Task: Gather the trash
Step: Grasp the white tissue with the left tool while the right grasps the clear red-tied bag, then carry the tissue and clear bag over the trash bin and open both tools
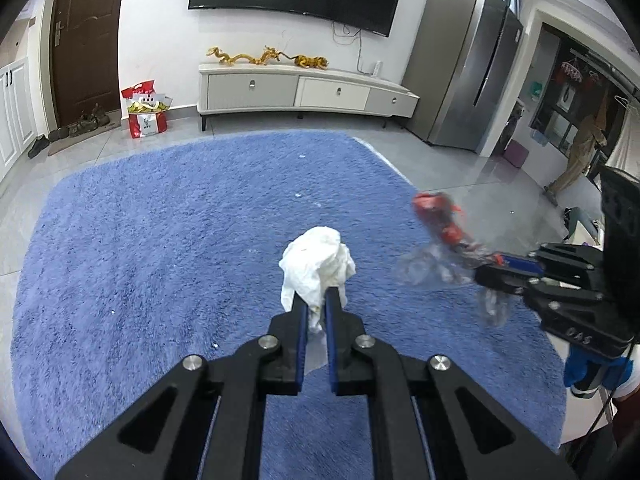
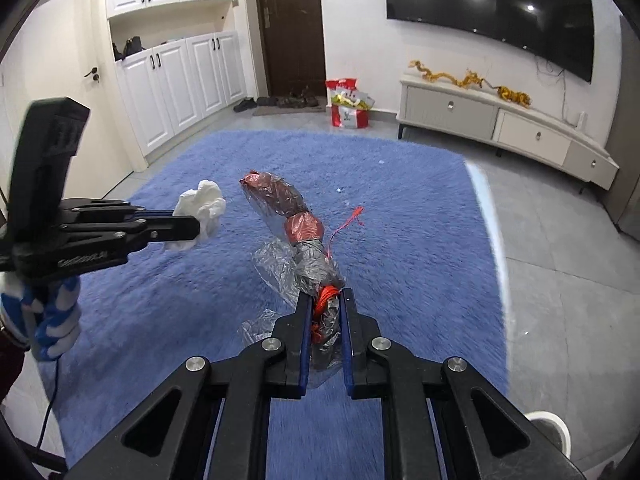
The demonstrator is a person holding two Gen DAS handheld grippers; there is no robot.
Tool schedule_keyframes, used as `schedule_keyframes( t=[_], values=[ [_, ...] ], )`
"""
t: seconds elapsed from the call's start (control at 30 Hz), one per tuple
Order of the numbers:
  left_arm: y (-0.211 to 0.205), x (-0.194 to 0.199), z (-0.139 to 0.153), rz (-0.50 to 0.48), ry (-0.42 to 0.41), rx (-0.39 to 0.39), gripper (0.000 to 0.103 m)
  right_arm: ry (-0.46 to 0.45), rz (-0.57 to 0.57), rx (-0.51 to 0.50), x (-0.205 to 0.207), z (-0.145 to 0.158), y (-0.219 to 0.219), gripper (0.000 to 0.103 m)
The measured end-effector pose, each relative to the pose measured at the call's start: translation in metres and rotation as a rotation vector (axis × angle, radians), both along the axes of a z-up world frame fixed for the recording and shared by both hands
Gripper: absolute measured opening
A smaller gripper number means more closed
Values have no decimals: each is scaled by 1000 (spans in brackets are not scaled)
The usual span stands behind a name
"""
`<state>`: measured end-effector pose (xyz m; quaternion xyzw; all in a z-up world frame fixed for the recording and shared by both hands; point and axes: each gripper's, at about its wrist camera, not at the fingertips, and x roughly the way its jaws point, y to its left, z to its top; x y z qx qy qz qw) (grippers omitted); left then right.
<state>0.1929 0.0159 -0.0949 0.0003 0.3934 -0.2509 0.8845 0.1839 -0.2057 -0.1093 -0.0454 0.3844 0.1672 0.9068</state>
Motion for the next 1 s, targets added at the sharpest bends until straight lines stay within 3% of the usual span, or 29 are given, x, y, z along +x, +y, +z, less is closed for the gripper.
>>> schedule_keyframes(
  t=[0.43, 0.7, 1.0],
  values=[
    [-34, -36, 53, -77, -87, -11, 8, -89, -152, 6, -73, 52, -82, 12],
    [-79, -49, 72, -164, -109, -14, 8, -88, -265, 22, -100, 52, -130, 12],
    [-167, -53, 65, -295, -67, 24, 8, -51, -424, 51, -126, 25, -202, 12]
  ],
)
